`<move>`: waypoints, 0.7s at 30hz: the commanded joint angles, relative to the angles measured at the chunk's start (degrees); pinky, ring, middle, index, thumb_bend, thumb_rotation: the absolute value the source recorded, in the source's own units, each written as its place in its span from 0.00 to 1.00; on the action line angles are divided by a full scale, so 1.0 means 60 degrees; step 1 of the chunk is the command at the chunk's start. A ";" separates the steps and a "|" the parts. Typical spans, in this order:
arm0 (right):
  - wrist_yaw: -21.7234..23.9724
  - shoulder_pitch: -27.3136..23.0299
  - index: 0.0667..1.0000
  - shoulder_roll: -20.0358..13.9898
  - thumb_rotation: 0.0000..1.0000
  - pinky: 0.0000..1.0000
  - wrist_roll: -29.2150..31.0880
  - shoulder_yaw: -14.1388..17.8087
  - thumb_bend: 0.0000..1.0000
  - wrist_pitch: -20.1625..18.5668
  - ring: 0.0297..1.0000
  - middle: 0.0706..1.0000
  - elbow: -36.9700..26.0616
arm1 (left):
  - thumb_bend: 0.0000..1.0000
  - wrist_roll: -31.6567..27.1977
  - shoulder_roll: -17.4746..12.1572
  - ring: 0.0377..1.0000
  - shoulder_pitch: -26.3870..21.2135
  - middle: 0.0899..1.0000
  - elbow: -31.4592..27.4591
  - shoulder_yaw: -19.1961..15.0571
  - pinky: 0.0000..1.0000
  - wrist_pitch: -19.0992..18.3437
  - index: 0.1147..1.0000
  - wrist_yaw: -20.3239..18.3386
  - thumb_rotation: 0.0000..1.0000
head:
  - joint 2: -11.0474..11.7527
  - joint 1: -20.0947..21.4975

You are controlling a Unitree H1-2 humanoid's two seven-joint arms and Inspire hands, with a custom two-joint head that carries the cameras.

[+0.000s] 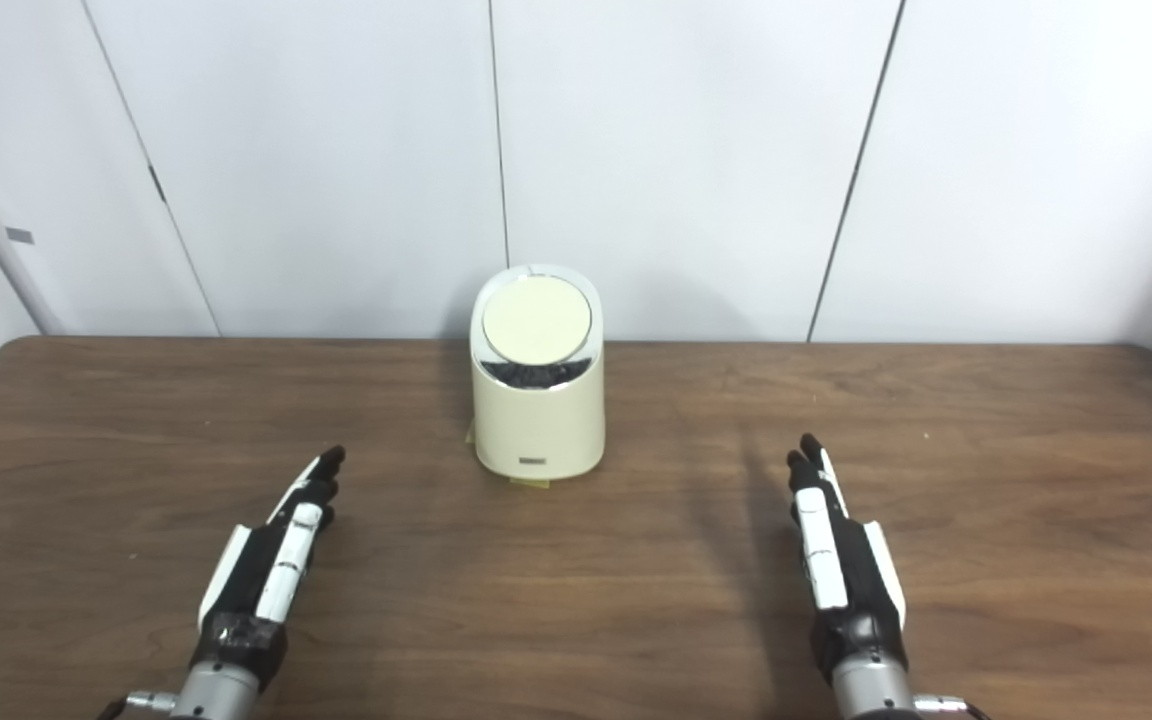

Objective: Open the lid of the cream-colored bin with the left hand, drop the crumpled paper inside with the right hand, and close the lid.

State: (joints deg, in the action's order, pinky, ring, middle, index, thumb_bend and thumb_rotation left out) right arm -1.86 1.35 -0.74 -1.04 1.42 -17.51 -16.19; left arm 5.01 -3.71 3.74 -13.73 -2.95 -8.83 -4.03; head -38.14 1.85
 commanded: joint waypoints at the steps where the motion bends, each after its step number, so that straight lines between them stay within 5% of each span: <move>1: 0.0074 -0.0175 0.99 -0.0032 1.00 0.99 0.0116 0.0051 0.59 0.0225 0.98 0.98 -0.0359 | 0.55 -0.0031 -0.0031 1.00 0.0050 1.00 -0.0116 -0.0003 1.00 0.0489 1.00 0.0163 0.92 | 0.0005 0.0022; 21: 0.0035 -0.0300 0.99 -0.0173 1.00 1.00 0.0202 0.0152 0.56 0.0760 0.98 0.98 0.0416 | 0.51 -0.0740 -0.0115 0.99 -0.0207 0.98 0.0214 -0.0494 1.00 0.0441 1.00 0.0403 0.94 | 0.0147 -0.0149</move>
State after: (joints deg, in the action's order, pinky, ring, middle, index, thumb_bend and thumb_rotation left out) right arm -1.72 1.18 -1.85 0.27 2.33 -14.66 -13.33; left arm 0.61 -3.80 3.70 -12.21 -5.61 -7.47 -2.28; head -37.18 0.88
